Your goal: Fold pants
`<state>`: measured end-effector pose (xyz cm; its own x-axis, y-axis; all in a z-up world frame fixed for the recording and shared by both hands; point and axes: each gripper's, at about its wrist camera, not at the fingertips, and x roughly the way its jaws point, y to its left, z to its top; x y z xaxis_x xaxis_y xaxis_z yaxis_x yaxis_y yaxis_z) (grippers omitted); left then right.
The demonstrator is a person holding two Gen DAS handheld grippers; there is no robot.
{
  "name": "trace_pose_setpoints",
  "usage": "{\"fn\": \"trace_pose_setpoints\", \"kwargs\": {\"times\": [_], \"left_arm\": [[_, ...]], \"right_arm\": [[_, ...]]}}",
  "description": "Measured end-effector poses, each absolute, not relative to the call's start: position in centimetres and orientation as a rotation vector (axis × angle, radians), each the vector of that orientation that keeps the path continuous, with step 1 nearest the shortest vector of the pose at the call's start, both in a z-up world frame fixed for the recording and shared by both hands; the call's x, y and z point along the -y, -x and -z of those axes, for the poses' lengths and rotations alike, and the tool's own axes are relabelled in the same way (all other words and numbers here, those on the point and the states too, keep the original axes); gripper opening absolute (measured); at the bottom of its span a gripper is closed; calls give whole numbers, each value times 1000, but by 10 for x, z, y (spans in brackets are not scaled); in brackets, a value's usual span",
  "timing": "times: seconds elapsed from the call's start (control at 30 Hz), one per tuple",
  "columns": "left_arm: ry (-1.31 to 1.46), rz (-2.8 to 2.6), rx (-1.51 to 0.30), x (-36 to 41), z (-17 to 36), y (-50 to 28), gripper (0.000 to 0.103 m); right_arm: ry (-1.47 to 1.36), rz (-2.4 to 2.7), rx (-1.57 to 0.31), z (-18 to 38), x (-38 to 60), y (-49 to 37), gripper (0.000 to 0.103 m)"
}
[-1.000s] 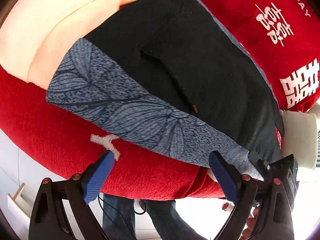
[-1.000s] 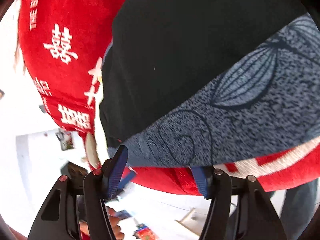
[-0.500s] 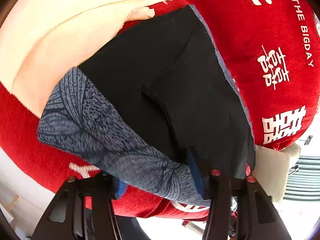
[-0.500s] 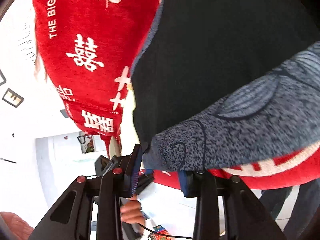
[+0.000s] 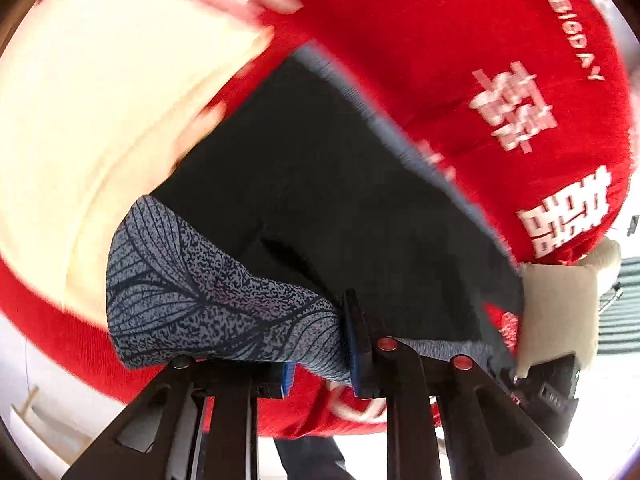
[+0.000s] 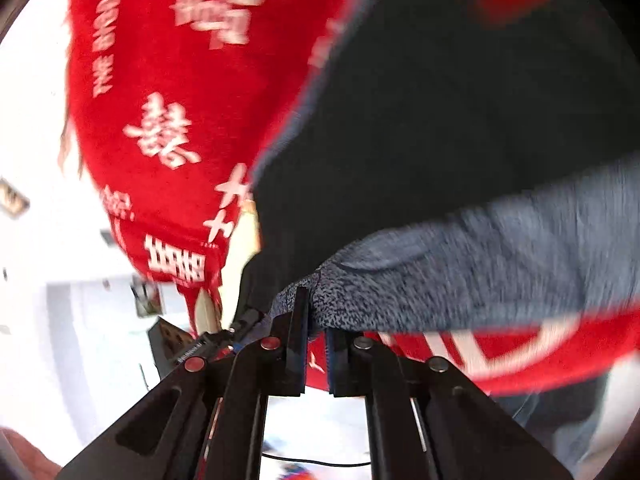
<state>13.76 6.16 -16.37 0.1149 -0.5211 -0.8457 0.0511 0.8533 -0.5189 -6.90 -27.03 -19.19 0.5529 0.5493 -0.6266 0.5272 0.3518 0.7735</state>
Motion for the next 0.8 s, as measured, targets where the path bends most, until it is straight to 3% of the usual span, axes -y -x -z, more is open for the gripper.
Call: {"fn": "trace_pose_setpoints", "kwargs": {"times": [0.23,0.47,0.57,0.67,0.7,0.77,0.8], "left_arm": [[293,459,-1293,14,134,-232,22],[208,321,-1283,58,197,-305,23],[196,243,-1316,69,226,-322,27],[198,206,-1330,70,228,-330,29],[193,197,-1324,70,221,-332,32],[150,153,-1272,70,199,-326,65],[108,114,-1239,69,187,-324,68]], "right_arm": [[-1101,-94,-1153,179,336,-54,7],[-1038,-125,-1309,246,375,-142,8],[-1017,-147,-1365,281,385,-168,9],[-1035,-165,-1394,300,390,-177,9],[-1048,-174,-1398,302,392,-178,10],[-1052,-197,-1416,297,394,-179,15],[-1036,-208,-1420,291,393,-180,19]]}}
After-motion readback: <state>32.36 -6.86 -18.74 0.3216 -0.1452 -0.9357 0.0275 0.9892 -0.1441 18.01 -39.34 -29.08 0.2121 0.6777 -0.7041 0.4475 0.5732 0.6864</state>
